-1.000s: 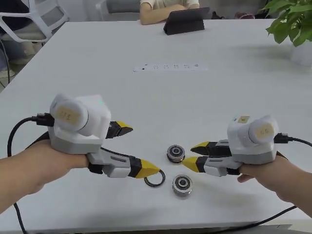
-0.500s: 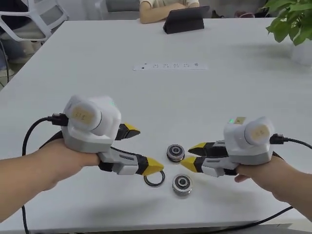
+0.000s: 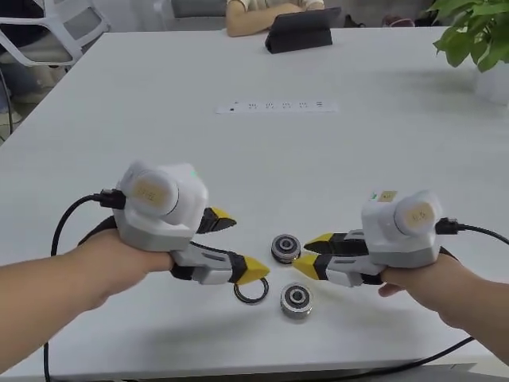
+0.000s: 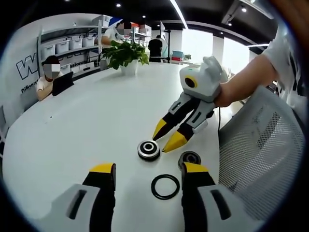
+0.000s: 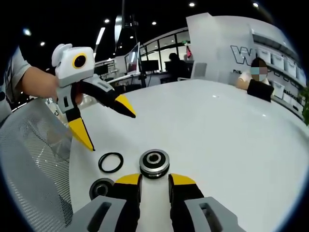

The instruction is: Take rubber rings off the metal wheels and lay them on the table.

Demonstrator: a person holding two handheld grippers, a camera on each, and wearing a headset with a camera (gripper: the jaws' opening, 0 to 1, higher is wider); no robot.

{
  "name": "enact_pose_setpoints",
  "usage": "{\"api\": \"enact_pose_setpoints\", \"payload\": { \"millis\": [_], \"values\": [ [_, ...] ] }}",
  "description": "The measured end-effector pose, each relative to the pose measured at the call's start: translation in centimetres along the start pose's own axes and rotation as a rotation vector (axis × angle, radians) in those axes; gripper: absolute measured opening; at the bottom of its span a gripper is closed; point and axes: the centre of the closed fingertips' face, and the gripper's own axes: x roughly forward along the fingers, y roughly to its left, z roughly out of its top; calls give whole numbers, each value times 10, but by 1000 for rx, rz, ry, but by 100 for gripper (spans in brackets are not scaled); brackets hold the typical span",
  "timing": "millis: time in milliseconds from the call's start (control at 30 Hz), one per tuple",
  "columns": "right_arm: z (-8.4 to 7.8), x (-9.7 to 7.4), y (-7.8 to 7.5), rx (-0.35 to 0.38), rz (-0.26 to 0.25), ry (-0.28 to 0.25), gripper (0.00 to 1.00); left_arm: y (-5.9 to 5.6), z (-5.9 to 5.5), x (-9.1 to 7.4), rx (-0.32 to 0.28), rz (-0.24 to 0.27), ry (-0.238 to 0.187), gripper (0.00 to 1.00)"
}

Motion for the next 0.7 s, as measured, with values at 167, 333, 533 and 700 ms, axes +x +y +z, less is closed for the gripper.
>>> {"api": "enact_pose_setpoints", "payload": {
  "millis": [167, 333, 533, 700],
  "values": [
    [0, 1, 0, 5, 0, -4, 19, 2, 1, 6, 1, 0, 1, 49],
    [-1, 1, 0, 5, 1, -4, 18, 0, 2, 12, 8, -7, 4, 46],
    [-2, 1, -1, 16, 2, -6, 17, 0, 1, 20, 8, -13, 14, 41],
    [-2, 2, 0, 10, 7, -4, 16, -2, 3, 24, 11, -20, 14, 39]
  ]
}}
